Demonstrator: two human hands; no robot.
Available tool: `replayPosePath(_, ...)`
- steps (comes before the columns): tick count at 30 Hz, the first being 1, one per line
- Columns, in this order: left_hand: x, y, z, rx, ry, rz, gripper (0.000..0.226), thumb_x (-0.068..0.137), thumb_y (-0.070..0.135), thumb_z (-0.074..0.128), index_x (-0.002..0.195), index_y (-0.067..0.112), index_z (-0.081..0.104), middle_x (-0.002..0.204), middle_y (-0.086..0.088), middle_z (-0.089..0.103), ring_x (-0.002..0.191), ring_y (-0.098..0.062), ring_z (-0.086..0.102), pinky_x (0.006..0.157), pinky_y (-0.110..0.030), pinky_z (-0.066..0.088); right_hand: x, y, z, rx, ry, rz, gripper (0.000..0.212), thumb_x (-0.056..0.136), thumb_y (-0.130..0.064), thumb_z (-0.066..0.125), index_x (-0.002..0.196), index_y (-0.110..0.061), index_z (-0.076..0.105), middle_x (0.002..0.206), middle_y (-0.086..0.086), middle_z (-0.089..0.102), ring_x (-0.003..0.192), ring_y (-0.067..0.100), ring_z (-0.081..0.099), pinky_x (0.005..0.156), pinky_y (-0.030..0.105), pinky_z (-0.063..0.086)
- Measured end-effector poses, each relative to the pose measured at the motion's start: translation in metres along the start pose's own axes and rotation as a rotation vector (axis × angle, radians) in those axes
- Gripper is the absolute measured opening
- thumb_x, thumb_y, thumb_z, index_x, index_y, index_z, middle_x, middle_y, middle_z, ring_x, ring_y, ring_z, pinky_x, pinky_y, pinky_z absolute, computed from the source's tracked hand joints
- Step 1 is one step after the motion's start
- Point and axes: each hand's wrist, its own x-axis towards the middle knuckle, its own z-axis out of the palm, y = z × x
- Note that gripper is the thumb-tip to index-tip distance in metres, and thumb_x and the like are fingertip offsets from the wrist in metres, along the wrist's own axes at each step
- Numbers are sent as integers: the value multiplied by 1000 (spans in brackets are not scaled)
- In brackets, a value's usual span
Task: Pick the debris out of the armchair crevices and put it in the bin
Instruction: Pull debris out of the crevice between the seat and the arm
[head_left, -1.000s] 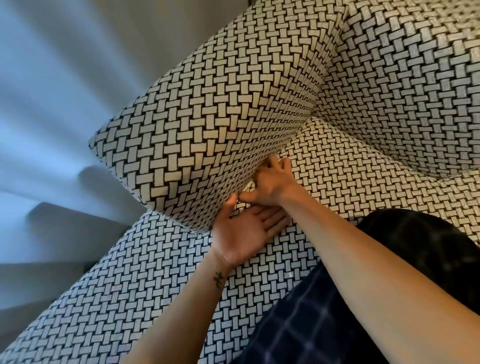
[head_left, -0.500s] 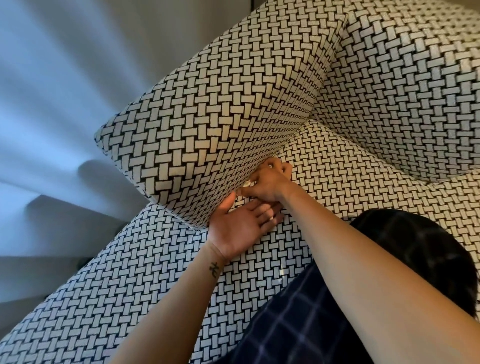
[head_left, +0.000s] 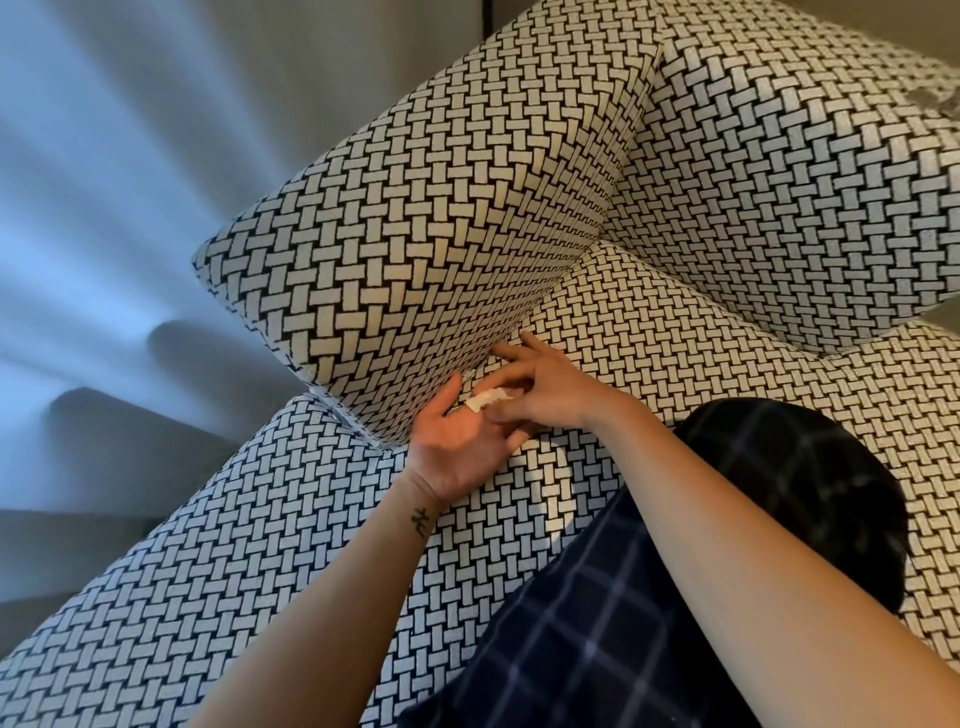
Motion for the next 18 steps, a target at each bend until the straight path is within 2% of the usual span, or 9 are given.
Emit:
replayPosePath(2, 0, -1, -5, 19, 41, 36, 69, 101, 44, 42, 158, 7, 29, 152, -16, 43, 146, -26, 33, 126, -36, 9, -5, -2, 1, 54, -51, 16, 36, 82, -37, 80, 113, -49, 70, 163, -21, 27, 155, 9, -6, 124, 54, -3)
replayPosePath(4, -2, -3, -12, -4, 37, 61, 62, 103, 34, 40, 158, 8, 28, 155, -16, 40, 147, -26, 33, 126, -40, 16, -6, -7, 1, 236, -27, 24, 29, 87, -30, 73, 113, -44, 73, 161, -15, 33, 155, 11, 1, 123, 48, 7)
replayPosePath(6, -7, -5, -15, -23, 11, 81, 58, 104, 28, 37, 156, 3, 32, 156, -18, 40, 147, -31, 35, 125, -46, 21, -5, -12, 0, 387, 29, 17, 26, 97, -25, 57, 114, -36, 74, 149, -5, 51, 147, 15, 29, 114, 32, 26)
replayPosePath(8, -12, -5, -20, -35, -2, 96, 60, 105, 32, 31, 155, -1, 32, 159, -21, 36, 149, -35, 34, 126, -47, 17, -3, -13, 0, 382, 109, 24, 30, 102, -24, 49, 122, -29, 70, 124, -8, 64, 122, 11, 55, 99, 22, 41)
replayPosePath(9, -15, -4, -22, -35, 7, 99, 63, 105, 36, 29, 155, -3, 31, 160, -23, 34, 149, -36, 33, 127, -48, 14, 0, -12, 2, 314, 142, 28, 31, 102, -26, 50, 127, -27, 68, 123, -9, 65, 117, 10, 58, 94, 21, 43)
replayPosePath(11, -20, -3, -23, -21, 20, 94, 67, 106, 42, 30, 154, -4, 32, 160, -24, 34, 149, -36, 33, 127, -49, 13, 12, -8, 5, 92, 175, 7, 38, 100, -29, 54, 136, -22, 63, 138, -2, 60, 125, 14, 54, 96, 21, 40)
replayPosePath(13, -24, -2, -26, -7, 22, 86, 65, 106, 41, 38, 152, -3, 36, 159, -23, 36, 148, -37, 35, 126, -51, 17, 25, -6, 8, -174, 165, -33, 47, 97, -37, 55, 139, -16, 60, 144, 5, 55, 134, 23, 49, 109, 31, 40)
replayPosePath(15, -26, -1, -28, -6, 31, 79, 63, 105, 39, 45, 151, -3, 36, 160, -24, 32, 146, -42, 36, 125, -54, 18, 36, -7, 11, -368, 136, -55, 57, 94, -51, 52, 138, -16, 60, 140, 6, 57, 135, 27, 45, 112, 41, 39)
replayPosePath(18, -28, 0, -29, 21, 23, 68, 68, 104, 40, 45, 155, -2, 27, 164, -25, 24, 149, -43, 30, 125, -55, 15, 45, -11, 16, -617, 77, -33, 65, 92, -65, 46, 137, -21, 61, 140, 0, 57, 141, 27, 29, 119, 43, 23)
